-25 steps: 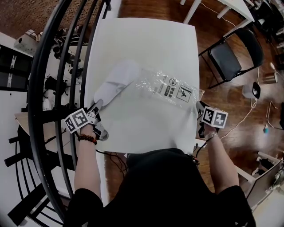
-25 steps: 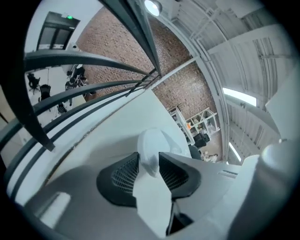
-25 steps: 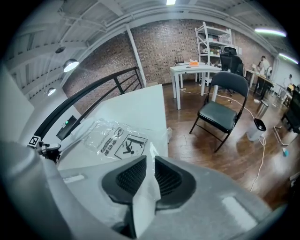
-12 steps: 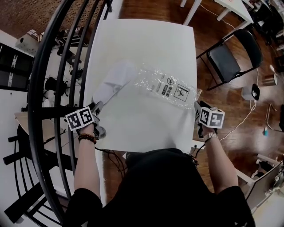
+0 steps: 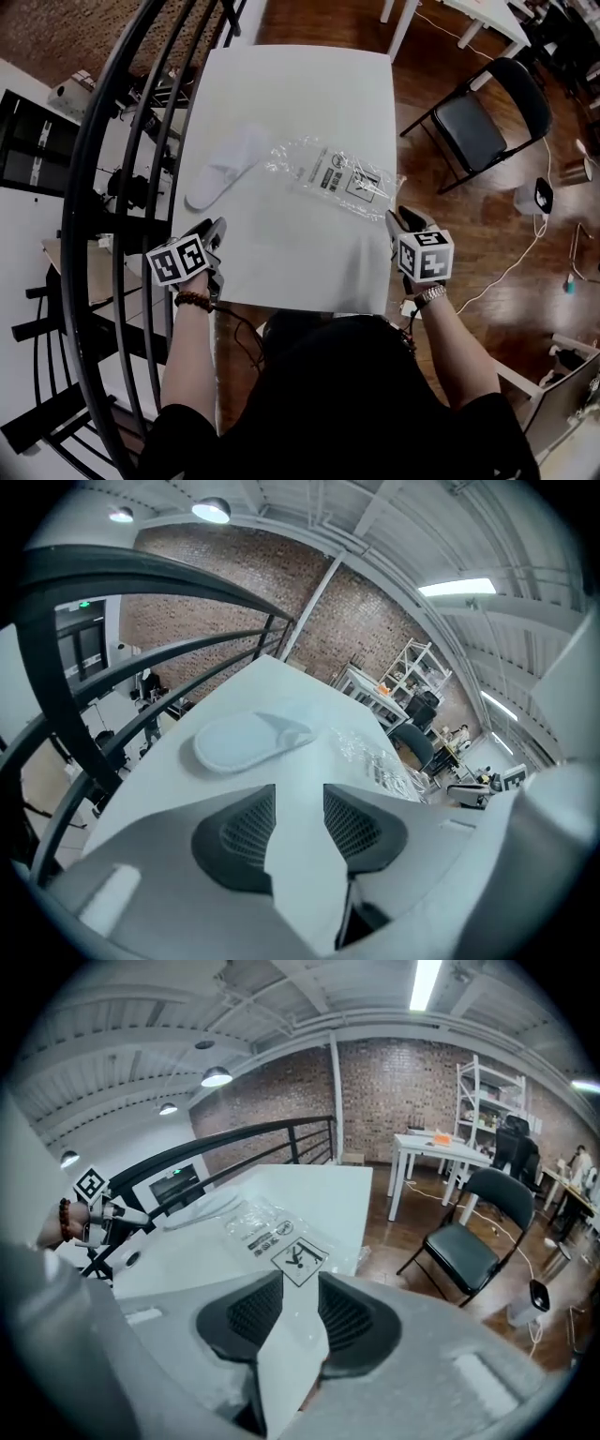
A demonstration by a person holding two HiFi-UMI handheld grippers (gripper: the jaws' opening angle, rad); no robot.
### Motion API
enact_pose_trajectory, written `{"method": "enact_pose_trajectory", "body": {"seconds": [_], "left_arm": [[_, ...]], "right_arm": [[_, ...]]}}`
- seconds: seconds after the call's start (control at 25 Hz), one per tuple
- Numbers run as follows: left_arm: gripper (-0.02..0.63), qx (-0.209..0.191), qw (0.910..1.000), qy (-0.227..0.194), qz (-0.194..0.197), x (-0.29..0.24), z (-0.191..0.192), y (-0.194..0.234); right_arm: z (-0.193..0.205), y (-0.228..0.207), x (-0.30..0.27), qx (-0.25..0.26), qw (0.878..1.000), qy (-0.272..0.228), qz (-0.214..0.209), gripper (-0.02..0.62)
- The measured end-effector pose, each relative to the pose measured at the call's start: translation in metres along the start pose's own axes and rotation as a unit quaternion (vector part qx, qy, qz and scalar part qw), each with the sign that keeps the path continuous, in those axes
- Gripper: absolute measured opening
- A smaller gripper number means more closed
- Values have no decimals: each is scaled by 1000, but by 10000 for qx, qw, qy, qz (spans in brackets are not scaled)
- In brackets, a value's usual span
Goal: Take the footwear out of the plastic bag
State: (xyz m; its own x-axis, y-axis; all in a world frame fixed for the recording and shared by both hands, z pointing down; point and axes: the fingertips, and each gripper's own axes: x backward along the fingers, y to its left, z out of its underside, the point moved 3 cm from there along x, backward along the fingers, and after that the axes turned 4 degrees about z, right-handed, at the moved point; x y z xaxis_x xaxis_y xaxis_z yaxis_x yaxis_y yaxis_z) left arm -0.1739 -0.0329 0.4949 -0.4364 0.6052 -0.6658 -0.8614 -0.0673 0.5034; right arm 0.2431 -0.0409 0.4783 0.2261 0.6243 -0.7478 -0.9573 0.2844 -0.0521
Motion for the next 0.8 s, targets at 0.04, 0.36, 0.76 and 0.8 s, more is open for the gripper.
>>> {"method": "enact_pose_trajectory", "body": {"seconds": [0.04,0.36,0.76,0.8], "left_arm": [[173,-112,9999,-64,18,2,3,-13],[89,-861,9931,-252,760,19,58,-132],[17,-1780,9787,-488,898,50,113,-226],[17,-1873,9768,-526,893,54,117,-233]], "right_arm": [[0,6,6,89,9999,-91,-106,104],[13,56,59,551,9907,-772,-980,6],[35,94,120,1108,9721,-1272,-1633,-8],[38,97,125,1153,9704,-1309,-1668,-8]]}}
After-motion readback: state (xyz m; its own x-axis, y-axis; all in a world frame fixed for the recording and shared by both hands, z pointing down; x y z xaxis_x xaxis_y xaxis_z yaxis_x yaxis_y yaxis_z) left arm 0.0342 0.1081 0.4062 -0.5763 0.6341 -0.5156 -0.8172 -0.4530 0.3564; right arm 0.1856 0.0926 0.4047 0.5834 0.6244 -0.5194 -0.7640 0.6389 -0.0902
